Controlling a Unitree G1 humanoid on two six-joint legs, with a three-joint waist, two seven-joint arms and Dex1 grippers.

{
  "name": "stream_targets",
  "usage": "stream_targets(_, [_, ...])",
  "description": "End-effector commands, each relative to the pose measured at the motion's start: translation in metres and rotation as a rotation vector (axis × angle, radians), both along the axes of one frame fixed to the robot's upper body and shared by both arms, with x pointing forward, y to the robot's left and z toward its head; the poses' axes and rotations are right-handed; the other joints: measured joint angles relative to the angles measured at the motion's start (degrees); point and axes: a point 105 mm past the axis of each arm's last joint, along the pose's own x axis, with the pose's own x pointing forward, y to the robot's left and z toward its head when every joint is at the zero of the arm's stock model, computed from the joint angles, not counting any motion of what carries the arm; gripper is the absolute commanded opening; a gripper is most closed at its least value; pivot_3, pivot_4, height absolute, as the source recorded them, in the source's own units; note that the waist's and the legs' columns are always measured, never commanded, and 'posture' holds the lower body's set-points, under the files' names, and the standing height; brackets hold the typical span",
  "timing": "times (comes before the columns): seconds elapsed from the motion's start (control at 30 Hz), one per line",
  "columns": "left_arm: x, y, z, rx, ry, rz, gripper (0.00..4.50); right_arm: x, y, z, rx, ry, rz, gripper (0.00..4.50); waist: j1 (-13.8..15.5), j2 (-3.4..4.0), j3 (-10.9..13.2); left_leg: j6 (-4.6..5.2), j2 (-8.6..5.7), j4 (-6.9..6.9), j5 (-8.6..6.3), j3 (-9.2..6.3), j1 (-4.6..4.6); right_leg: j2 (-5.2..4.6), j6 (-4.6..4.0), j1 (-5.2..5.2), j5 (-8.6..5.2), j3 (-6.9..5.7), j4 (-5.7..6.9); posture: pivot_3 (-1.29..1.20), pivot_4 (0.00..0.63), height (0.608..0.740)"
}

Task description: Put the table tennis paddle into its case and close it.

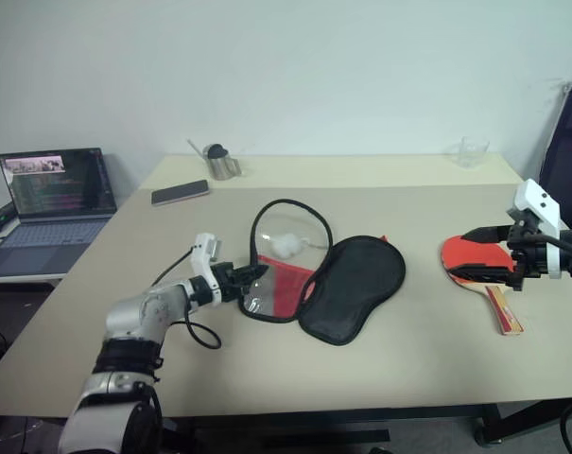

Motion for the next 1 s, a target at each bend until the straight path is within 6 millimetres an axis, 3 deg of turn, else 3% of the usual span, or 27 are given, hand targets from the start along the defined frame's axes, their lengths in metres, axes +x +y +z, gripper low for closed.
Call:
stream_targets(0.03, [0.002,0.003,0.021,-0.017,-0.077,0.075,0.02,0.0,0.004,0.012,0.002,-0.051,0.023,4.5,0.1,0.0,0.0,0.0,0.0,0.0,0.0,-0.02,0.0,0.0,0.0,0.01,0.0,0.0,0.0,0.0,0.15,0.74])
stream_targets(0.23, [0.012,0.014,0.022,-0.047,-0.103,0.28,0.02,0.003,0.007,0.012,-0.006,-0.043,0.043,4.5,0.1,-0.01,0.0,-0.01,0.0,0.0,0.0,0.01,0.03,0.0,0.0,0.03,0.0,-0.03,0.01,0.0,0.15,0.74])
stream_targets(0.43, [0.016,0.012,0.018,-0.032,-0.103,0.361,0.02,0.008,0.01,0.014,-0.012,-0.04,0.065,4.5,0.1,-0.02,0.0,-0.02,0.0,0.0,0.01,0.0,0.01,0.0,0.0,0.03,0.0,-0.04,-0.02,0.0,0.15,0.74])
stream_targets(0.77, [0.033,-0.019,0.021,-0.024,-0.111,0.329,0.02,0.014,0.019,0.008,-0.007,-0.029,0.099,4.5,0.3,-0.04,0.0,-0.02,-0.02,0.0,0.01,0.0,0.0,0.0,0.0,0.05,0.01,-0.12,-0.06,0.0,0.15,0.74])
stream_targets(1.0, [0.026,-0.031,0.018,-0.008,-0.093,0.278,0.02,0.01,0.022,0.001,0.003,-0.012,0.108,4.5,0.4,-0.04,0.0,-0.02,-0.02,-0.01,0.01,-0.02,0.0,0.0,0.0,0.06,0.01,-0.1,-0.1,0.0,0.15,0.74])
